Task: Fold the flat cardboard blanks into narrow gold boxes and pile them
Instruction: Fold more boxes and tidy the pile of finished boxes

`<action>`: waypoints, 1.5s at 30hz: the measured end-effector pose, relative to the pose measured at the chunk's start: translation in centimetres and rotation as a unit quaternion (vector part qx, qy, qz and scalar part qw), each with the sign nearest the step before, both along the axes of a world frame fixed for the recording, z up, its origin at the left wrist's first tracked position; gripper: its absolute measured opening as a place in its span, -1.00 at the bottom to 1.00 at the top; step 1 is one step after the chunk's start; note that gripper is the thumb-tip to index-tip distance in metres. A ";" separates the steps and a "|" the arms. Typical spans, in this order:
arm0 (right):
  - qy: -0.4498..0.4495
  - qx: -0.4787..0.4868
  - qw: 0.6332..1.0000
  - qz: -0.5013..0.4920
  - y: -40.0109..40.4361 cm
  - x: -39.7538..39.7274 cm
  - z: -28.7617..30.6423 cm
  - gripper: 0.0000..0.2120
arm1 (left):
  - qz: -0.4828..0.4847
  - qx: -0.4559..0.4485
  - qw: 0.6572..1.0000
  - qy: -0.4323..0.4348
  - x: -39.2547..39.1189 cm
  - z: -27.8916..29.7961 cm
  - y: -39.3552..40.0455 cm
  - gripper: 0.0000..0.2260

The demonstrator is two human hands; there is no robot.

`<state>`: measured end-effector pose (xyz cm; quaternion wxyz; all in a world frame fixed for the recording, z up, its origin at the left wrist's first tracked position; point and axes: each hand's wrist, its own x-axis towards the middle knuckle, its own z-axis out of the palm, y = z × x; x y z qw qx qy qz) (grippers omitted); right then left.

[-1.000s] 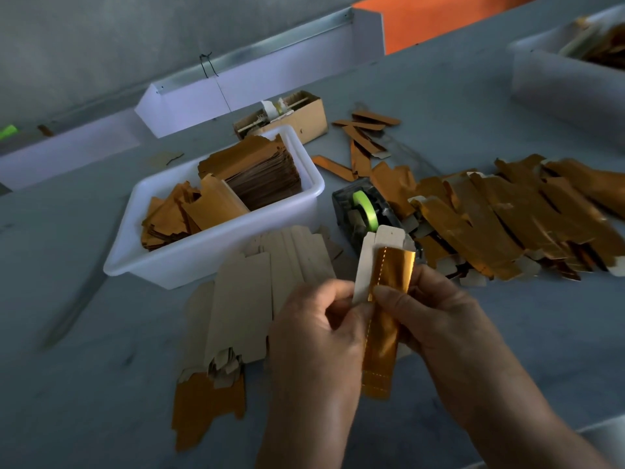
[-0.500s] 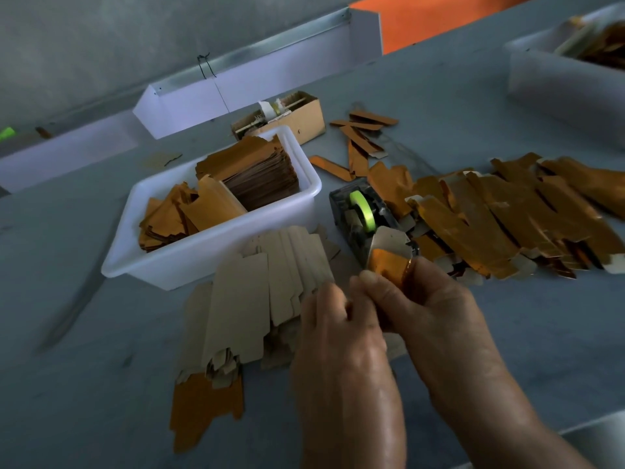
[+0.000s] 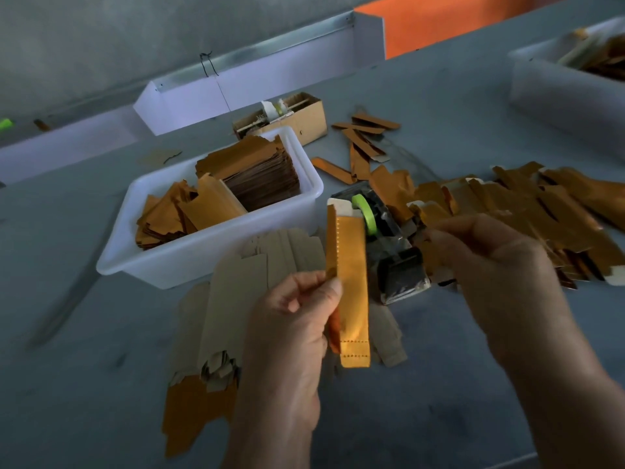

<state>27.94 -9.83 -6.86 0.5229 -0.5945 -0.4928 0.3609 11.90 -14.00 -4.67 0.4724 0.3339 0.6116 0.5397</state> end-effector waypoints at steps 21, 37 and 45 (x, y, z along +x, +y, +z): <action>-0.156 -0.090 0.976 0.118 2.9 -1.3 -0.8 -0.93 | 0.013 -0.011 0.999 0.035 1.6 -1.7 2.1 -0.94; -0.112 -0.021 0.993 0.011 0.2 -1.7 -2.6 -0.83 | -0.002 -0.002 1.000 0.022 1.5 -1.9 2.0 -0.91; -0.103 -0.014 0.995 0.006 0.0 -2.0 -3.0 -0.89 | -0.075 0.010 0.997 0.009 2.3 -0.7 3.0 -0.97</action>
